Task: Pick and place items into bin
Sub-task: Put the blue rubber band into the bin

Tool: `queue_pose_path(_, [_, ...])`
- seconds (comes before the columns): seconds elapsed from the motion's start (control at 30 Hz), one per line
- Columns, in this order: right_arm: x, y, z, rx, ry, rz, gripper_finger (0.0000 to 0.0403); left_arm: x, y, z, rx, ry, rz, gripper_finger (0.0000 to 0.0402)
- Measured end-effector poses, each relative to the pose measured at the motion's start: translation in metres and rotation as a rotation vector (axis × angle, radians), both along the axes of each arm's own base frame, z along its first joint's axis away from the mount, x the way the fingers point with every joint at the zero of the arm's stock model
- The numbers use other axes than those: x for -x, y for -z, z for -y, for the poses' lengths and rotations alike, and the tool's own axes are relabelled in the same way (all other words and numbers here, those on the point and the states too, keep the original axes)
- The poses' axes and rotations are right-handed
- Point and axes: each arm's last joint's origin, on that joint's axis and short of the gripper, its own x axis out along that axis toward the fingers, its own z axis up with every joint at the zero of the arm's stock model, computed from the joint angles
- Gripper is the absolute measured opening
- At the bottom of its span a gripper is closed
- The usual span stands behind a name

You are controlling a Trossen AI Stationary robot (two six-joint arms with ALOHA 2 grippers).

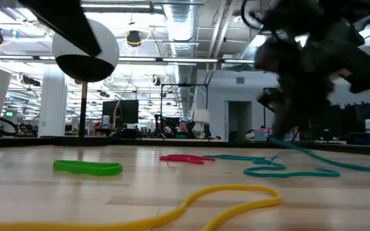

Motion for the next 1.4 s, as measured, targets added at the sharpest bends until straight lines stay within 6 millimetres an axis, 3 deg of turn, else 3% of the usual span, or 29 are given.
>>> queue_pose_path(0.13, [-0.013,-0.013,-0.002,0.052,-0.05,0.155,0.0001,-0.015,0.001,-0.018,0.046,-0.043,-0.017,0.0103])
queue_pose_path(0.3, [-0.019,-0.02,-0.003,0.046,-0.051,0.247,0.0001,-0.034,-0.001,-0.031,0.039,0.065,-0.043,0.0111])
queue_pose_path(0.57, [-0.025,-0.026,0.002,0.185,0.109,0.344,0.0,-0.064,-0.009,-0.053,0.037,0.167,0.033,0.018])
queue_pose_path(0.77, [-0.032,-0.039,-0.001,0.145,0.137,0.489,0.0,-0.082,-0.018,-0.069,0.026,0.162,0.156,0.0212])
queue_pose_path(1.0, [-0.033,-0.046,-0.01,0.13,0.141,0.568,0.0,-0.095,-0.023,-0.086,0.035,0.22,0.196,0.0215])
queue_pose_path(1.4, [-0.033,-0.046,-0.009,0.175,0.197,0.578,0.0,-0.098,-0.024,-0.087,0.117,0.317,0.197,0.0215])
